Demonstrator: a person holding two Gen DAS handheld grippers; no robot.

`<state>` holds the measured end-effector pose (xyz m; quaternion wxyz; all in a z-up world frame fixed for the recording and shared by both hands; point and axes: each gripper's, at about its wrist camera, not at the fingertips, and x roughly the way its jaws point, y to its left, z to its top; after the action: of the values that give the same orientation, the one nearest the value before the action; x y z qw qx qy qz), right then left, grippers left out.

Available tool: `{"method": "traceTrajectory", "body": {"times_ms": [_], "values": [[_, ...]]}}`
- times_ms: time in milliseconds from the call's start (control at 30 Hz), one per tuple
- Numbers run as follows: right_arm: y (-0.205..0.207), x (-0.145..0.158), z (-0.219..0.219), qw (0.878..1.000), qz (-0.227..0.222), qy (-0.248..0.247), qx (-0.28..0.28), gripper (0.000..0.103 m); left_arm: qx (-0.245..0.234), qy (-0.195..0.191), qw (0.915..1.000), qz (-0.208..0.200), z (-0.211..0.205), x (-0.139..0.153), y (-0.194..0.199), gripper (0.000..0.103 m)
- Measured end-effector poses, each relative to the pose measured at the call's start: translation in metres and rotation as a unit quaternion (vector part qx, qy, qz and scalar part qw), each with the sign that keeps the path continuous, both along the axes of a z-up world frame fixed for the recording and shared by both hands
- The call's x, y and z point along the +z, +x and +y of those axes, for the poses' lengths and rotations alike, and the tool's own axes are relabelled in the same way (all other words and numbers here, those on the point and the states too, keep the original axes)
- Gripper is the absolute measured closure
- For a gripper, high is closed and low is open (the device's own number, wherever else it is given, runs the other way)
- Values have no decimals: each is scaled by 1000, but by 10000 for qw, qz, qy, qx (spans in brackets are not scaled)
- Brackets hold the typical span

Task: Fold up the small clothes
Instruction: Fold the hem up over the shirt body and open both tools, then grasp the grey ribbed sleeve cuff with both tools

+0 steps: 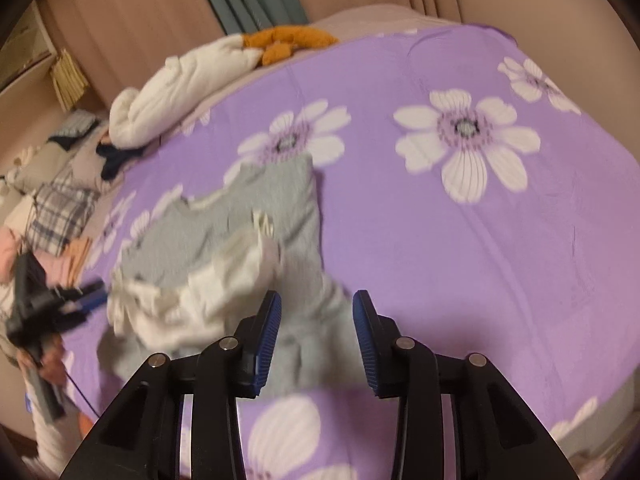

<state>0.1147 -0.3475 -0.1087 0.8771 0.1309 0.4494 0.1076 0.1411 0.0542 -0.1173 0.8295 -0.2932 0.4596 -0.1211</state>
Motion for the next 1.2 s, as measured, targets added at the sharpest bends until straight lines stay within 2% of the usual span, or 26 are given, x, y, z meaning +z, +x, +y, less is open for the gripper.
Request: {"method": "traceTrajectory", "body": {"times_ms": [33,133,200,300,533,667,833,933,1067,1100,1167,1200], "values": [[-3,-4,2,10000,60,13,49,66,67,139,9999,-23,2,2,-4,44],[-7,-14,17,9992,209,2,346,66,175,797,9966,-60,3,4,-15,44],[-3,-20,33,9979,238,8,609,66,136,1038,9945,-61,1,1,-17,44],[12,-27,52,9966,278,3,777,66,75,1171,9931,-76,0,-5,-17,44],[63,-39,64,9985,288,-264,385,66,-92,1344,9908,-111,-7,-12,-1,43],[69,-44,61,9984,414,-201,319,66,-283,1427,9892,-151,-14,-17,14,34],[65,-36,48,9988,368,-210,251,66,-594,1547,9861,-89,-24,-28,35,34],[68,-37,40,9988,400,-192,224,56,-726,1527,9856,-101,-28,-35,41,34],[75,-37,38,9981,357,-494,87,55,-816,1346,9875,43,-28,-47,50,33],[78,-37,38,9980,331,-525,89,51,-818,1246,9888,117,-27,-51,54,33],[85,-40,38,9979,348,-523,140,43,-804,1115,9903,192,-26,-55,57,35],[88,-41,38,9979,362,-511,167,42,-793,1058,9910,206,-26,-56,58,38]]}}
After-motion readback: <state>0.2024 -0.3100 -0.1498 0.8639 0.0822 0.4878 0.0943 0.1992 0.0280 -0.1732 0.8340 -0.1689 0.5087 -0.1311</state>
